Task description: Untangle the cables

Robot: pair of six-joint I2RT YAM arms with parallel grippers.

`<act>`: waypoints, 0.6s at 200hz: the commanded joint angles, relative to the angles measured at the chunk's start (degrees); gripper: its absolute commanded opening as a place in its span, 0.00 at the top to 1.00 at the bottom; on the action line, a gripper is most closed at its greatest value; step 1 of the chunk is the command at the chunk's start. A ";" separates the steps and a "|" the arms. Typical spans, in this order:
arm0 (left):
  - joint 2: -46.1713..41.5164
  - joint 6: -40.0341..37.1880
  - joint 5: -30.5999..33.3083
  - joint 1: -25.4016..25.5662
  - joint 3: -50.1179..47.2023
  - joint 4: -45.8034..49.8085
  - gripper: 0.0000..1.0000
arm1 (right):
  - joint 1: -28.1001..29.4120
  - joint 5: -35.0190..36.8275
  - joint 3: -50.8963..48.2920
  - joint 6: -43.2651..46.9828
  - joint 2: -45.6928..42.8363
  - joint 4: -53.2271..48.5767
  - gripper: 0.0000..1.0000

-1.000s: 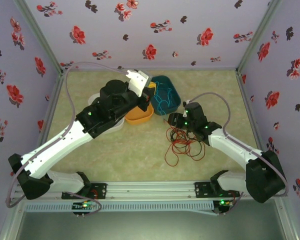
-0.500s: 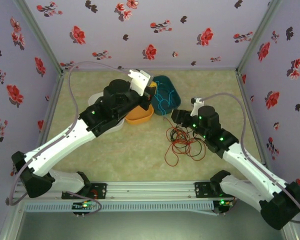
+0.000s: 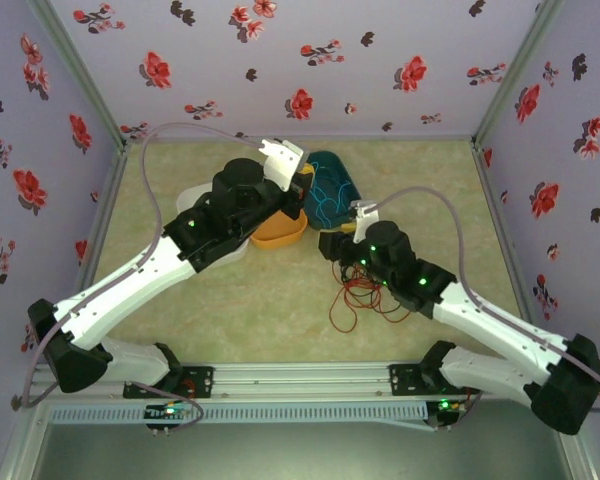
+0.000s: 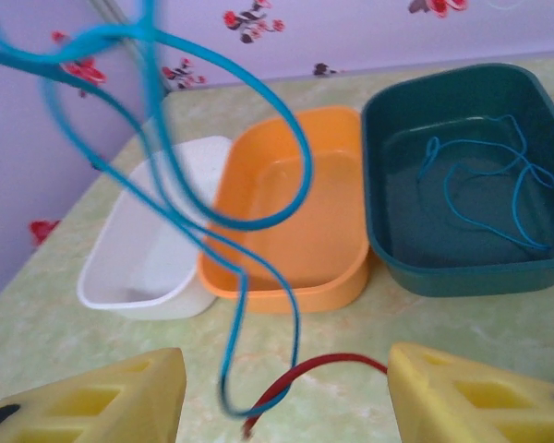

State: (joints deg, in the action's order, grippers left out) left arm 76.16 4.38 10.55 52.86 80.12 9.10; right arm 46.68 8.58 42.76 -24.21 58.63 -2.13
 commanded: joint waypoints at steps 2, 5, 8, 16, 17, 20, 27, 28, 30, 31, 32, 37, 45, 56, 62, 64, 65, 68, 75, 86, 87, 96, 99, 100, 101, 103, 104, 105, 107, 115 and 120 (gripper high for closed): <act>-1.16 1.28 1.14 -0.48 -0.91 -2.34 1.00 | 0.33 7.25 2.68 0.27 3.71 3.79 0.51; -1.26 1.28 1.10 -0.48 -0.99 -2.27 1.00 | 0.34 7.69 2.83 0.11 4.17 3.84 0.54; -1.36 1.38 1.21 -0.43 -1.12 -2.25 1.00 | 0.32 8.22 3.07 -0.14 4.54 4.00 0.57; -1.68 1.47 1.60 -0.55 -1.42 -2.18 1.00 | 0.30 9.62 3.29 -0.76 4.99 4.34 0.65; -1.74 1.49 1.63 -0.56 -1.44 -2.17 1.00 | 0.32 9.79 3.29 -0.85 5.08 4.38 0.65; -1.81 1.46 1.81 -0.56 -1.57 -2.16 1.00 | 0.33 10.16 3.23 -1.12 5.14 4.48 0.68; -2.18 1.29 2.52 -0.65 -1.88 -2.09 1.00 | 0.27 12.07 3.00 -1.59 4.88 4.74 0.73; -2.26 1.27 2.62 -0.65 -1.88 -2.04 1.00 | 0.26 12.29 2.93 -1.66 4.81 4.80 0.73; -2.31 1.14 2.88 -0.65 -2.02 -1.89 1.00 | 0.28 12.61 2.80 -1.77 4.73 4.84 0.74; -2.32 1.06 3.06 -0.70 -2.00 -1.80 1.00 | 0.31 12.78 2.74 -1.79 4.65 4.89 0.75; -2.37 1.02 3.20 -0.72 -2.04 -1.76 1.00 | 0.33 13.04 2.66 -1.89 4.56 4.87 0.75; -2.72 1.07 4.06 -0.87 -2.15 -1.43 1.00 | 0.34 14.39 2.40 -2.28 4.13 4.79 0.78; -3.22 1.13 5.14 -1.53 -2.46 -0.90 1.00 | 0.33 16.93 2.00 -3.51 3.31 3.88 0.84; -4.30 1.99 5.71 -2.70 -3.21 -0.58 1.00 | 0.17 19.87 1.35 -4.58 1.88 2.45 0.89; -5.04 2.78 5.85 -3.49 -3.76 -0.62 1.00 | 0.13 20.98 0.92 -5.10 1.03 1.80 0.90; -5.21 3.08 5.84 -3.76 -3.96 -0.65 1.00 | 0.16 21.33 0.74 -5.27 0.78 1.61 0.90; -5.35 3.17 5.86 -3.88 -4.07 -0.66 1.00 | 0.16 21.45 0.66 -5.30 0.60 1.52 0.90; -5.68 3.53 5.85 -4.31 -4.34 -0.73 1.00 | 0.11 21.73 0.33 -5.48 -0.07 1.30 0.90; -6.41 4.46 5.97 -5.17 -5.11 -0.91 1.00 | -0.07 21.96 -0.41 -5.79 -1.24 1.10 0.90; -7.37 5.77 6.06 -6.34 -6.11 -1.10 1.00 | -0.44 22.07 -1.61 -6.35 -3.08 0.86 0.91; -7.49 5.92 6.06 -6.40 -6.20 -1.10 1.00 | -0.44 22.13 -1.71 -6.45 -3.17 0.88 0.91; -8.09 6.83 6.31 -7.37 -6.80 -1.11 1.00 | -0.86 22.46 -2.44 -7.47 -4.35 0.14 0.97; -8.34 7.13 6.33 -7.49 -6.86 -1.04 1.00 | -1.05 22.67 -2.61 -7.86 -4.65 -0.29 0.98; -8.37 7.17 6.37 -7.59 -6.97 -1.07 1.00 | -1.10 22.78 -2.65 -7.91 -4.75 -0.40 0.98; -8.43 7.24 6.39 -7.64 -6.98 -1.04 1.00 | -1.12 22.83 -2.67 -8.15 -4.84 -0.50 0.98; -8.51 7.40 6.41 -7.91 -7.05 -1.00 1.00 | -1.21 23.09 -2.72 -8.49 -5.08 -0.85 0.98; -8.54 7.44 6.41 -7.98 -7.07 -1.01 1.00 | -1.31 23.16 -2.75 -8.67 -5.18 -0.99 0.99; -8.60 7.46 6.42 -8.01 -7.12 -0.97 1.00 | -1.36 23.25 -2.76 -8.89 -5.28 -1.19 0.99; -8.76 7.57 6.48 -8.20 -7.20 -0.94 1.00 | -1.51 23.50 -2.84 -9.20 -5.46 -1.55 0.99; -9.17 7.74 6.66 -8.52 -7.52 -0.86 1.00 | -1.91 24.78 -2.84 -10.87 -5.85 -3.40 1.00; -9.42 7.83 6.80 -8.72 -7.61 -0.80 1.00 | -2.29 25.83 -2.69 -11.97 -6.11 -4.74 1.00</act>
State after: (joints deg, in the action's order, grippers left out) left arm 68.79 9.54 14.81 45.36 73.36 9.04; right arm 45.93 27.66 41.32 -30.92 54.04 -0.78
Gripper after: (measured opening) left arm 0.049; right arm 0.064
